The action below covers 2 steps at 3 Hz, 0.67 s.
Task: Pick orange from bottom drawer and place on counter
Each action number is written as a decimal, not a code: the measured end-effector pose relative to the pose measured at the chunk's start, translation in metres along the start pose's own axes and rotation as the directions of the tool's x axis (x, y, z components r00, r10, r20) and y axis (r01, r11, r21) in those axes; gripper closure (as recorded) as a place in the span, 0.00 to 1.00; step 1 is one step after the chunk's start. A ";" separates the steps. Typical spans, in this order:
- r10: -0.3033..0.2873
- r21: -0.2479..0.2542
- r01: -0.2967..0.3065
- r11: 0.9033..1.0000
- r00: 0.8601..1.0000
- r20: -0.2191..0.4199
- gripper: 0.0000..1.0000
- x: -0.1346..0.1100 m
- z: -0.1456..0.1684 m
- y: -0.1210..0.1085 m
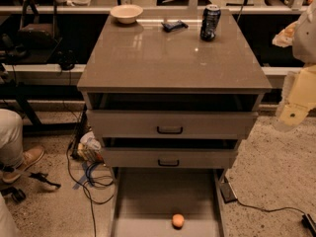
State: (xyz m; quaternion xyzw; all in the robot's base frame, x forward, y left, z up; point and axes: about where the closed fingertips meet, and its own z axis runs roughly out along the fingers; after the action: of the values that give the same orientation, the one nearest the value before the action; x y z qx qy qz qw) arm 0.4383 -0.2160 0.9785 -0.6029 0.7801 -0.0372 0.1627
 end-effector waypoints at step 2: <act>0.048 -0.051 -0.046 0.998 0.998 0.049 0.00 0.007 0.035 0.012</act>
Offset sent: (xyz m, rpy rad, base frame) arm -0.0064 0.0037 -0.1332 0.2501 0.1603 -0.0738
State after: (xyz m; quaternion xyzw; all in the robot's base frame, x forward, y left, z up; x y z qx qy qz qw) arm 0.4360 -0.2147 0.9406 -0.5890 0.7905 0.0012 0.1678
